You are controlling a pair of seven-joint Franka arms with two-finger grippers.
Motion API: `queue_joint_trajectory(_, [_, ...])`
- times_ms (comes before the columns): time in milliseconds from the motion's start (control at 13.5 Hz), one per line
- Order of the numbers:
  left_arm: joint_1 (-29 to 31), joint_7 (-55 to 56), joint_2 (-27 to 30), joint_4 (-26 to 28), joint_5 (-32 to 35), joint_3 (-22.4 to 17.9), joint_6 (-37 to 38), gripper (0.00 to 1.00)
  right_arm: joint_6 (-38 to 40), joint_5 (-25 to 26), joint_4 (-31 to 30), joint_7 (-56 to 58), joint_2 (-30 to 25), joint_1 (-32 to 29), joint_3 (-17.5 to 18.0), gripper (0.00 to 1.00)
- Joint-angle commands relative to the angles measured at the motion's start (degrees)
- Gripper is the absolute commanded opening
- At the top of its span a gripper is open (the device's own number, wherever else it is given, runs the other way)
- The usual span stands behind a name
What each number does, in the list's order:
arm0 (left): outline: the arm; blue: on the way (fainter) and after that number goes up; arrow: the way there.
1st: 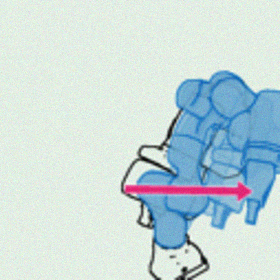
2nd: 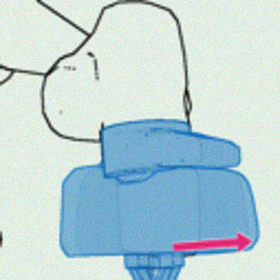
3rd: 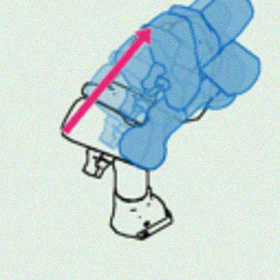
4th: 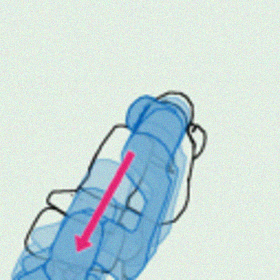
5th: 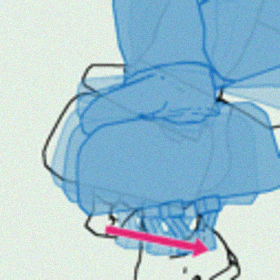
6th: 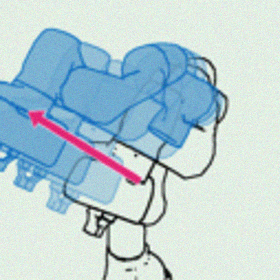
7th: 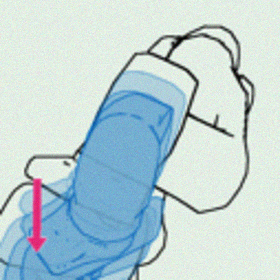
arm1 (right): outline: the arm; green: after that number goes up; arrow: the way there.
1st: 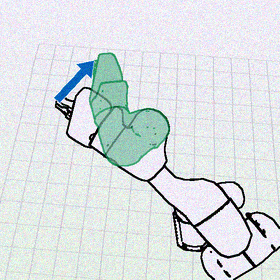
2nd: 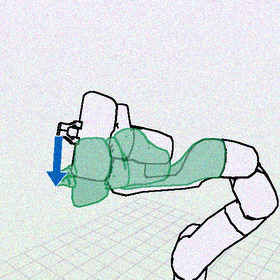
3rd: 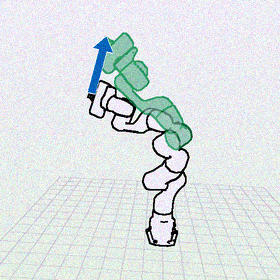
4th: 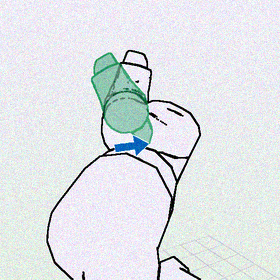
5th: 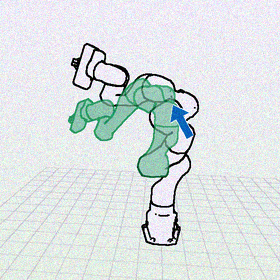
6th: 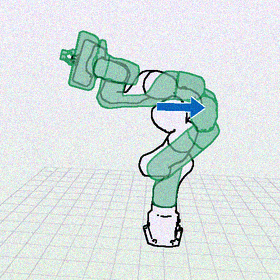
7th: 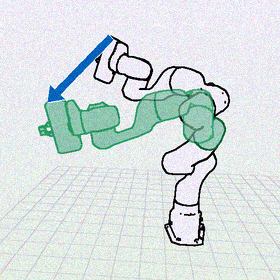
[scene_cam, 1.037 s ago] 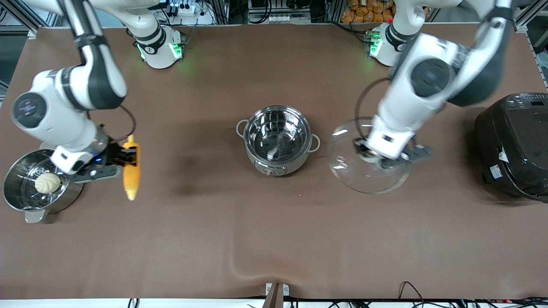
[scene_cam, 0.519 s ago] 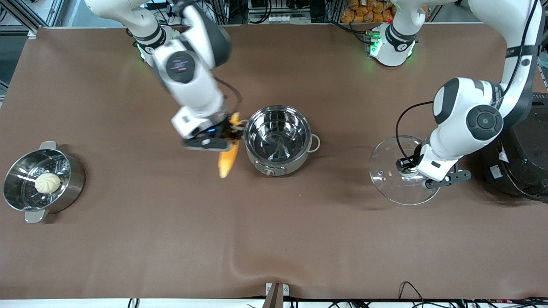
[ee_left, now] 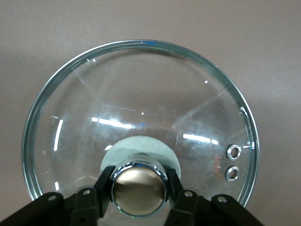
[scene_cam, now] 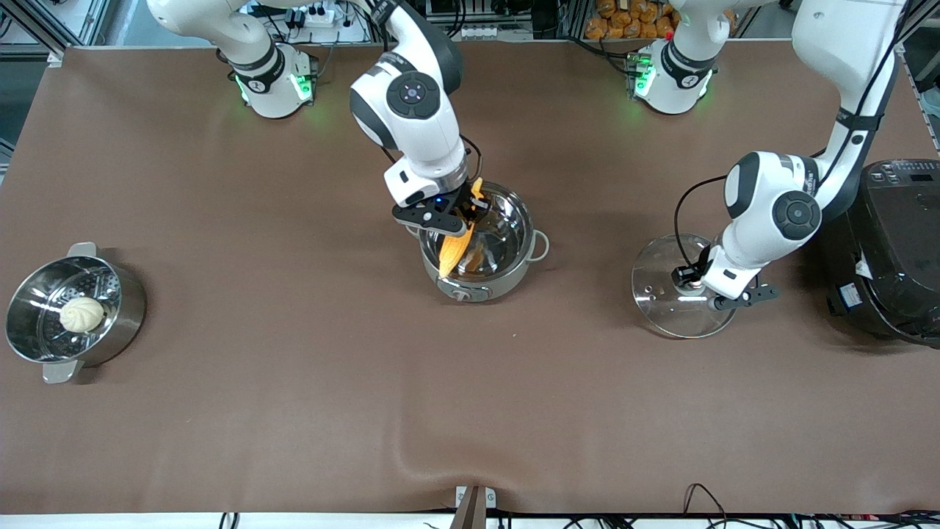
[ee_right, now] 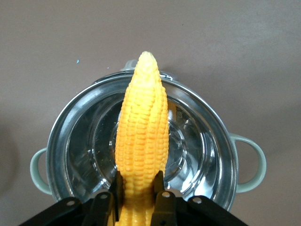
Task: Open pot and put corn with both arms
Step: 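Lower the corn into the pot with the right gripper and release it, then set the lid on the table with the left gripper while the right gripper withdraws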
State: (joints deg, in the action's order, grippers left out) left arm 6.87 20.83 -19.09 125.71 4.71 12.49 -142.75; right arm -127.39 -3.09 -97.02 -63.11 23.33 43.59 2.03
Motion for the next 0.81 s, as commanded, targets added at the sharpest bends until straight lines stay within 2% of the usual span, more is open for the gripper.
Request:
queue_joint_trajectory(0, [1.92,-1.76,0.72,2.08,0.92,0.87,-1.92,0.0,1.0,2.46,1.66,-1.49,0.58,-0.17,-0.89,1.0])
queue_joint_trajectory(148, [2.18,-1.94,0.72,2.78,0.92,0.95,-2.01,0.0,1.44,2.65,1.57,-1.23,-0.03,-0.53,-0.89,1.0])
queue_joint_trajectory(296, [2.09,-1.85,0.45,2.7,0.92,0.95,-2.01,0.0,5.46,2.73,1.66,-0.79,-1.35,-1.05,-1.15,1.0])
queue_joint_trajectory(370, [1.83,-1.85,0.45,2.61,0.92,0.95,-1.83,0.27,8.36,2.82,1.49,-0.18,-2.75,-2.45,-1.15,1.0])
queue_joint_trajectory(444, [1.65,-1.76,0.45,2.35,0.92,0.95,-1.83,0.75,11.08,3.0,1.48,2.01,-4.24,-4.55,-1.15,1.0])
queue_joint_trajectory(519, [1.65,-1.76,1.06,2.0,0.92,0.95,-1.74,1.0,13.37,3.0,1.48,5.6,-5.47,-7.7,-1.15,1.0])
queue_joint_trajectory(741, [1.92,-2.2,6.15,-1.94,0.92,1.04,0.52,1.0,16.12,3.08,1.57,19.56,-7.76,-16.5,-1.33,1.0])
